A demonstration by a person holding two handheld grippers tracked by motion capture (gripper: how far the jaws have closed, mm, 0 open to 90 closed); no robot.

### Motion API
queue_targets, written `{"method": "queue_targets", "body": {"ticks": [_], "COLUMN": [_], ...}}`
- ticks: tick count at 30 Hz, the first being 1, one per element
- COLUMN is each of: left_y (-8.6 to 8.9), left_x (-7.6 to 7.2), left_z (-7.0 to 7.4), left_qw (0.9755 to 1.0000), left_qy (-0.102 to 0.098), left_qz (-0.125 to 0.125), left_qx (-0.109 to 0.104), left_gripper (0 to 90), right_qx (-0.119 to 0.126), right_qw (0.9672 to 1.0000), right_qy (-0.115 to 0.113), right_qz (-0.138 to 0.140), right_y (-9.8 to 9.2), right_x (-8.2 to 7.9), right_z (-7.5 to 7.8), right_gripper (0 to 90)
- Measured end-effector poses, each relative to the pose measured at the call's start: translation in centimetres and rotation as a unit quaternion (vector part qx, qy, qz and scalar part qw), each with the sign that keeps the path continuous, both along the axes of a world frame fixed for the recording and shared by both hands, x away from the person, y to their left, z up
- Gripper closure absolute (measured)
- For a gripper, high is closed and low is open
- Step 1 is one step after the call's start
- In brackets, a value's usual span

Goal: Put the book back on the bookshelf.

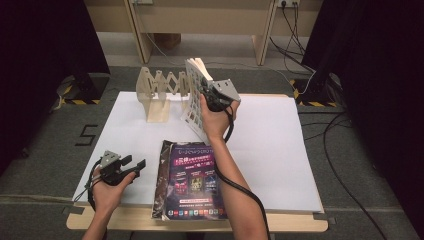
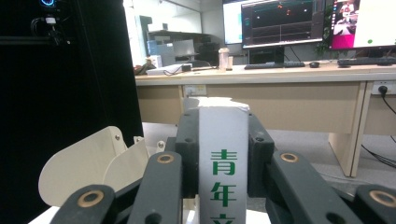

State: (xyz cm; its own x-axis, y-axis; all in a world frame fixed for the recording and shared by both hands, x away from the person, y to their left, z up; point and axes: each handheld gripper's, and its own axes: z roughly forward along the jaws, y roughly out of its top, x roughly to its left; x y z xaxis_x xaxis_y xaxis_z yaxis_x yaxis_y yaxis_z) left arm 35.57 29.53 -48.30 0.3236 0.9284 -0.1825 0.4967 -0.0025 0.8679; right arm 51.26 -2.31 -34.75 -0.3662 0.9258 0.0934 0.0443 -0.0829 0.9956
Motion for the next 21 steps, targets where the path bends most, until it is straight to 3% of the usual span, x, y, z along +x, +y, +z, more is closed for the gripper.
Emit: {"method": "queue_targets", "body": {"ticks": [6,21], "left_y": [0.0,0.1], "left_x": [0.0,0.0], "left_z": [0.1,0.1], "left_qw": [1.0,1.0], "left_qy": [0.0,0.0], "left_qz": [0.0,0.001], "left_qx": [0.001,-0.002], "left_gripper": [36.0,36.0], "right_qx": [0.011,0.001], "right_qw": [0.9998,0.9985], "right_qy": [0.012,0.052], "right_qz": [0.009,0.02], "right_y": [-1.1,-1.6], "right_x": [-0.2,0.7], "right_z": [0.2,0.7], "right_gripper": [73.2,69.4]}}
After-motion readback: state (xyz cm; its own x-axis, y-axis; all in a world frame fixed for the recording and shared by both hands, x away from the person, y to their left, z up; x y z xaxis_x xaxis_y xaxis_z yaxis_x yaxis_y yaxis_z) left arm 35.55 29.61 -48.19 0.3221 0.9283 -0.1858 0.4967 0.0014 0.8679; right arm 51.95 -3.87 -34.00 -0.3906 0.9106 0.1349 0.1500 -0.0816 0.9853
